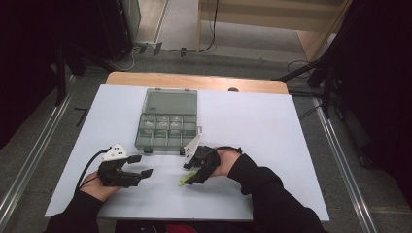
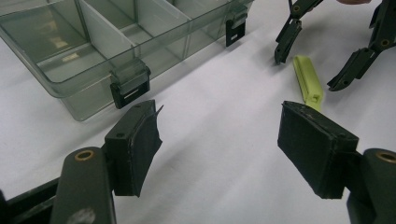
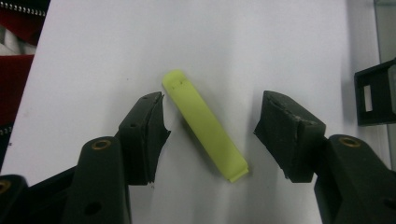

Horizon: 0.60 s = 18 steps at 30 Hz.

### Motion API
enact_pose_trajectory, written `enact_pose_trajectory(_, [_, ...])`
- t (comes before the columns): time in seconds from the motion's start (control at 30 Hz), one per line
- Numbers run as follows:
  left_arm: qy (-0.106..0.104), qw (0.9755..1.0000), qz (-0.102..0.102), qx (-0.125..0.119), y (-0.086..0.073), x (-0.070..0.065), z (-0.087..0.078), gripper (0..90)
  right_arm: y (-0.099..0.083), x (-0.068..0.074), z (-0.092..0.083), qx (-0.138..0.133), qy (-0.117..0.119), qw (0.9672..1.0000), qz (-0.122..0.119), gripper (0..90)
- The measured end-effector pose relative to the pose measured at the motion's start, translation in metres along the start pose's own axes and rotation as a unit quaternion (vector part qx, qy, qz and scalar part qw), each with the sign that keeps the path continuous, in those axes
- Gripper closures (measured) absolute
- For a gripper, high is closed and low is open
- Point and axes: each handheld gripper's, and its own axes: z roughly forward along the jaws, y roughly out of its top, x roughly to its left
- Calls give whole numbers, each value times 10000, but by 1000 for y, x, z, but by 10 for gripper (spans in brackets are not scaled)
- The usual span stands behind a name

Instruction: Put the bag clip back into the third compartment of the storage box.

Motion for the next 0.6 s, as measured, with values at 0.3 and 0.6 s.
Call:
enact_pose_trajectory(0.3, [-2, 10000, -22, -24, 0, 0, -2, 287, -5, 4, 1, -113, -176, 9998, -51, 476])
enact_pose_trajectory(0.6, [2, 10000, -45, -21, 0, 1, -2, 287, -5, 9, 1, -75, -410, 9988, -247, 528])
